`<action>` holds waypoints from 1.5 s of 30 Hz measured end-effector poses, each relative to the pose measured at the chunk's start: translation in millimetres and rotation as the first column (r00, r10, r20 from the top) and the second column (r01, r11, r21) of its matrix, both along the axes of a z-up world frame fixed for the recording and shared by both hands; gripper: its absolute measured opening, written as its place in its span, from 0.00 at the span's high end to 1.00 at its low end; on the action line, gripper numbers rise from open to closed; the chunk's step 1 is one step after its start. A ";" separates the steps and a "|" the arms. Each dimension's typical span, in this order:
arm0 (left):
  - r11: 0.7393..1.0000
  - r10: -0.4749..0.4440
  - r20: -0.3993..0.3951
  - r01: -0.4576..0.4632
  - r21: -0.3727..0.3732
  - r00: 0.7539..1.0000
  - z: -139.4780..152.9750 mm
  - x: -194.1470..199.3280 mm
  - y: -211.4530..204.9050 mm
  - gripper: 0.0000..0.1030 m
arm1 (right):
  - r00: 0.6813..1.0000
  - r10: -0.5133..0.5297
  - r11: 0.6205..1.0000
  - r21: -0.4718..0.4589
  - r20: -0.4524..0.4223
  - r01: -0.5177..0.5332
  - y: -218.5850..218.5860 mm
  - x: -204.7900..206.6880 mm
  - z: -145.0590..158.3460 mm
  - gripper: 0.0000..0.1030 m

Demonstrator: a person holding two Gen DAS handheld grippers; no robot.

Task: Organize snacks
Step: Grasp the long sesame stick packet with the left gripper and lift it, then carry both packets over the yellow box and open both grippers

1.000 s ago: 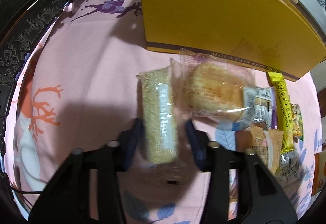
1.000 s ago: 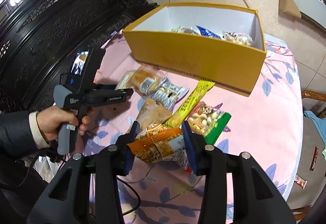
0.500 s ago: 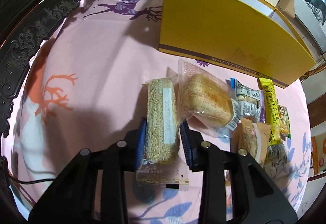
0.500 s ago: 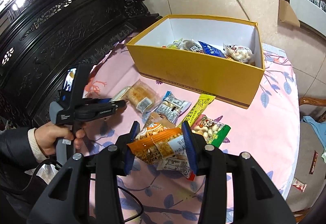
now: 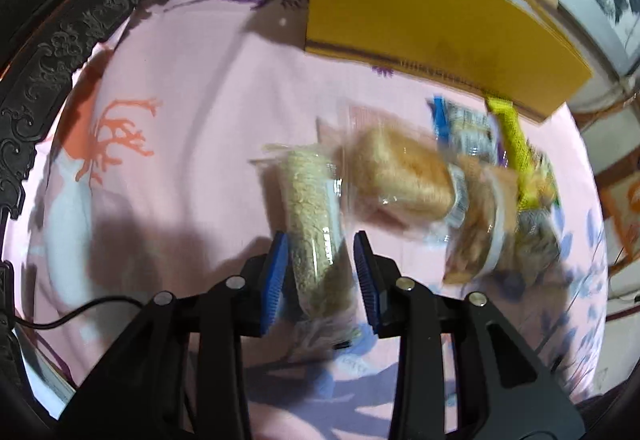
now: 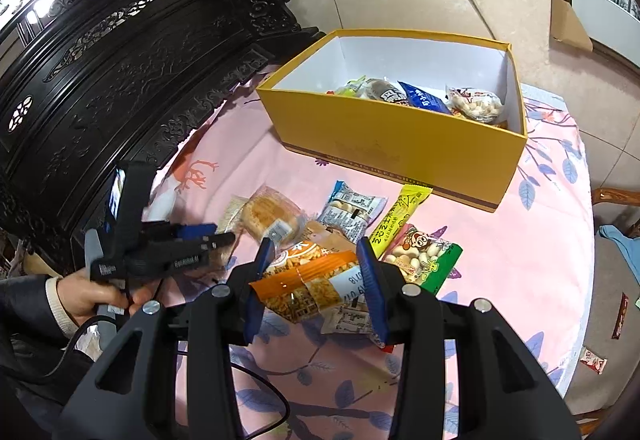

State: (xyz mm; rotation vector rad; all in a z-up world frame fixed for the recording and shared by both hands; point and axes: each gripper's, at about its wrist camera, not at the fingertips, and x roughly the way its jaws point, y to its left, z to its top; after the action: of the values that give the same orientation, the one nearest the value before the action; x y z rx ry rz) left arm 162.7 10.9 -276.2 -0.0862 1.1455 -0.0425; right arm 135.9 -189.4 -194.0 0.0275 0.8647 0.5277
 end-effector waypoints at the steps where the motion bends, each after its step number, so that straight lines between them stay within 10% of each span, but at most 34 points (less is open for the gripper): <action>1: 1.000 0.001 -0.004 -0.001 0.001 1.000 -1.7 -1.9 0.8 0.65 | 1.000 0.001 1.000 0.002 0.001 -0.001 0.2 -0.5 0.7 0.59; 10: 1.000 -0.004 0.001 0.004 0.027 1.000 -7.4 -9.8 8.2 0.70 | 1.000 0.002 1.000 -0.009 0.017 -0.002 1.4 -4.9 6.0 0.59; 26: 0.999 0.022 0.170 -0.016 -0.035 0.985 77.6 -29.2 11.7 0.70 | 0.998 0.009 1.000 0.000 0.057 -0.009 1.5 -7.0 20.4 0.59; 45: 0.990 -0.065 0.432 0.112 -0.086 0.899 190.2 67.3 -42.2 0.70 | 0.953 -0.079 0.997 0.014 0.293 0.079 -29.8 60.4 96.4 0.59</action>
State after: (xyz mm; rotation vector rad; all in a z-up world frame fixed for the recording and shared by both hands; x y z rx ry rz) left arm 229.9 -31.3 -86.0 -0.1149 0.7031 -0.1966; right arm 196.3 -219.3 -97.6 -0.0147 0.5700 0.4438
